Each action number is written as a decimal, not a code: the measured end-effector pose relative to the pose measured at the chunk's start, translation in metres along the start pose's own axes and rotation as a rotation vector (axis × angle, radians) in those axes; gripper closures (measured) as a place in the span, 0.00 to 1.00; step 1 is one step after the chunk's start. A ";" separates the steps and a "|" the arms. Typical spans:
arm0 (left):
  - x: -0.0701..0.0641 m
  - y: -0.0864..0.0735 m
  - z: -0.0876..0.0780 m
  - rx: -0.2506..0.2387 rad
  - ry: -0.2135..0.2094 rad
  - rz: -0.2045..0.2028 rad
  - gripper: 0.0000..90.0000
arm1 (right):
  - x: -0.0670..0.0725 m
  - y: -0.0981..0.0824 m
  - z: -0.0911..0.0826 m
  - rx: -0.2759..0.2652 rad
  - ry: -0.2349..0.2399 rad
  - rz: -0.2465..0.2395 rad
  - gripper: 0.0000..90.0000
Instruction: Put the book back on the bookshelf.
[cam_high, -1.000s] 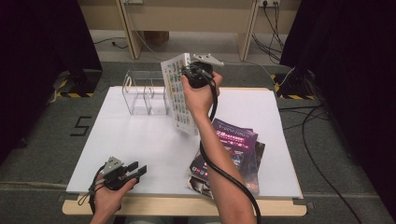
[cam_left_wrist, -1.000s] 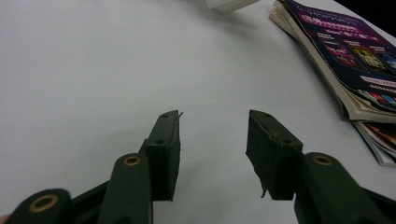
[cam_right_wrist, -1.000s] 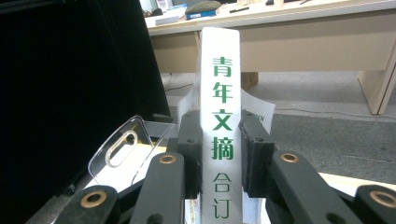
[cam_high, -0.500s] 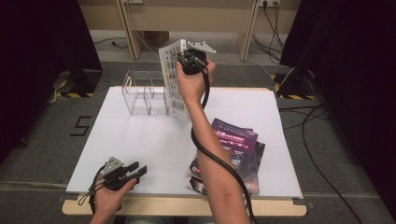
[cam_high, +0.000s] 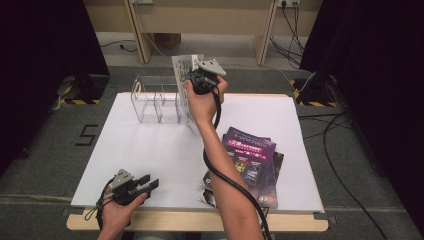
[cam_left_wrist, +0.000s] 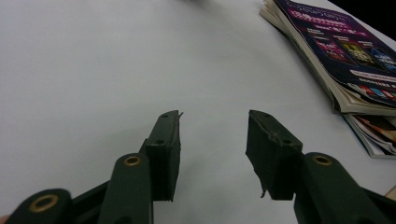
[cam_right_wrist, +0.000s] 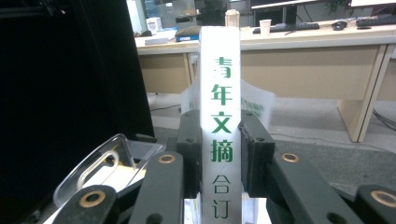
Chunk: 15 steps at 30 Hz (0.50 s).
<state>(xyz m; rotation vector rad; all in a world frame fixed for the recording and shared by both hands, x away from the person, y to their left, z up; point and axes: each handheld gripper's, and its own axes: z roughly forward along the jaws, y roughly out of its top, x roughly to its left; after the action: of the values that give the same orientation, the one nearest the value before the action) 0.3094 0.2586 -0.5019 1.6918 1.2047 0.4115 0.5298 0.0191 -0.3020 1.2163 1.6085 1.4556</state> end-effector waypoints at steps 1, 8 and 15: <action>0.000 0.000 0.000 -0.002 0.001 -0.001 0.60 | 0.000 -0.002 -0.006 0.004 0.007 0.006 0.82; 0.001 0.000 -0.001 -0.008 0.004 -0.013 0.60 | -0.003 -0.020 -0.051 0.063 0.047 0.003 0.81; 0.002 0.001 -0.002 -0.014 0.004 -0.024 0.60 | -0.011 -0.042 -0.085 0.128 0.068 0.012 0.81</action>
<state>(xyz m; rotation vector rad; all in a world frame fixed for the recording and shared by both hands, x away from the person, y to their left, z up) 0.3094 0.2610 -0.5008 1.6635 1.2216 0.4080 0.4482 -0.0220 -0.3292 1.2621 1.7661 1.4337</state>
